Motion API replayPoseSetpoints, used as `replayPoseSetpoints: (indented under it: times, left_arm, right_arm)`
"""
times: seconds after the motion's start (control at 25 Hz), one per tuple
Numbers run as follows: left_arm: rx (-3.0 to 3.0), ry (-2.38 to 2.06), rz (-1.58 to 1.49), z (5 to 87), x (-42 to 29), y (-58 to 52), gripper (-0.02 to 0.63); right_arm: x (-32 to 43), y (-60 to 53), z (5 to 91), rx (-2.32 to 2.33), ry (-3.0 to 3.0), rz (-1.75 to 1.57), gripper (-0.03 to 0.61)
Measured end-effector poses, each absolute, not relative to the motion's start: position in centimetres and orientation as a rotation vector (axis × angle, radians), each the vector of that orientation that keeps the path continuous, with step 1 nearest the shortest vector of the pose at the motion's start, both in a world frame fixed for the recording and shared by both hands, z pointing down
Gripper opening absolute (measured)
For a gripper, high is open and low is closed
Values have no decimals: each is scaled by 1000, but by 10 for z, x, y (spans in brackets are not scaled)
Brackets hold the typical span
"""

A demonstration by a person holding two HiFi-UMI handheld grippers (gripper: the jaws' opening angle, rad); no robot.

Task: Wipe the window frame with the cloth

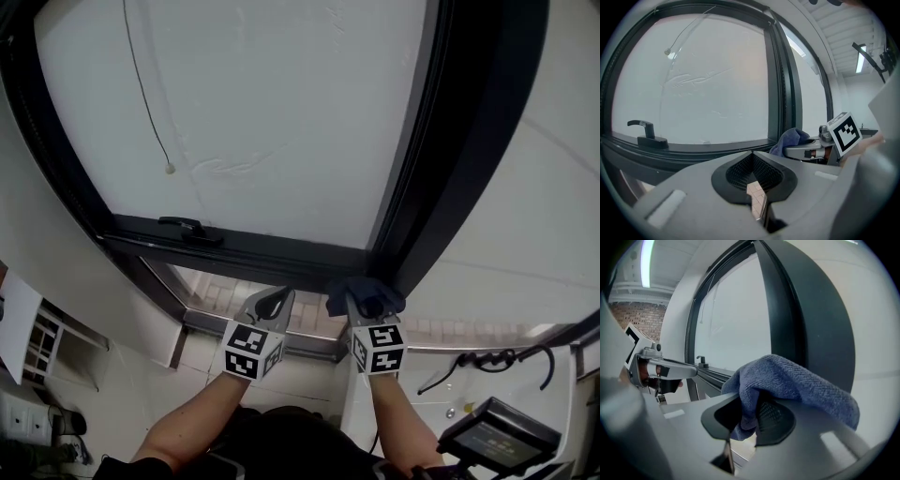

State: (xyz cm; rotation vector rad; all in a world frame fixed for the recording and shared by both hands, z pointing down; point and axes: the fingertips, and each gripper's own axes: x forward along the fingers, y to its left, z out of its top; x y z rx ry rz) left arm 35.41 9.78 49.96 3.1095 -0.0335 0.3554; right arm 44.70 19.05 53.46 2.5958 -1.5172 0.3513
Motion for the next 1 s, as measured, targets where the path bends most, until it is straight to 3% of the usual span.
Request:
replayPoseSetpoints:
  times: [1.0]
  left_arm:
    - [3040, -243, 285, 500, 271, -39, -6]
  right_arm:
    - [371, 45, 535, 2413, -1683, 345, 72]
